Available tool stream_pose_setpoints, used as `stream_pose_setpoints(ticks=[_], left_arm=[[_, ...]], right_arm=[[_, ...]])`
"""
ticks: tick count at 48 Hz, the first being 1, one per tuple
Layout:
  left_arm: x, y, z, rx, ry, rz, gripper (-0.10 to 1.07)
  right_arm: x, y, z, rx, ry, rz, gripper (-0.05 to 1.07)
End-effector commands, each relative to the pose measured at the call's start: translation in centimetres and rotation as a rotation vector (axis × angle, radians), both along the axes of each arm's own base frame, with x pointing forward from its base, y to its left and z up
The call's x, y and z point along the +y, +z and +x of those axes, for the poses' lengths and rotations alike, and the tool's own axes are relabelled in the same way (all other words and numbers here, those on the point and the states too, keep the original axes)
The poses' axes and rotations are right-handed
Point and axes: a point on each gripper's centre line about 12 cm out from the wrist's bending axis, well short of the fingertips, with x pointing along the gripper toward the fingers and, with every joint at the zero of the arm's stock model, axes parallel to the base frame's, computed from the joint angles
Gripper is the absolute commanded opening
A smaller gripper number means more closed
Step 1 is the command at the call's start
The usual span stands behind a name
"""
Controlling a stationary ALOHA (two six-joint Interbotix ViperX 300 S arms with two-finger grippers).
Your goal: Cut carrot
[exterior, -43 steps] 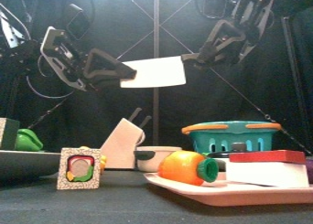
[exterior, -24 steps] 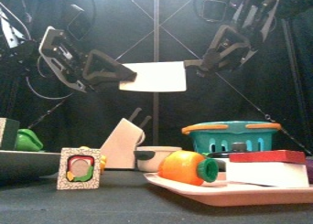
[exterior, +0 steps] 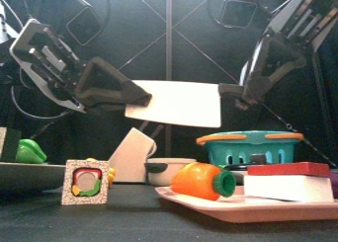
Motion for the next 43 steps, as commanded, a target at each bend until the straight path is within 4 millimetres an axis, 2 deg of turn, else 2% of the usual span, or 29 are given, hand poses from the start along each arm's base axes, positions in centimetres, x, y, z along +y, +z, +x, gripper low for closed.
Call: stream_pose_setpoints(ticks=[1, 11, 31, 43], left_arm=[[-0.9, 1.5, 1.2, -0.051, 0.045, -0.014, 0.23], [-2.5, 1.4, 1.3, -0.031, 0.092, 0.066, 0.23], [-3.5, -0.9, 1.9, 0.026, 0.123, 0.090, 0.23], [-3.8, -1.1, 1.9, 0.033, 0.129, 0.084, 0.23]], right_arm=[[0.1, 1.7, 1.0, -0.057, 0.000, 0.012, 0.43], [-0.2, 1.1, 0.9, -0.035, -0.007, 0.003, 0.42], [-0.2, 0.0, 1.0, -0.001, -0.009, -0.005, 0.42], [-0.5, 0.0, 1.1, -0.002, -0.016, -0.004, 0.42]])
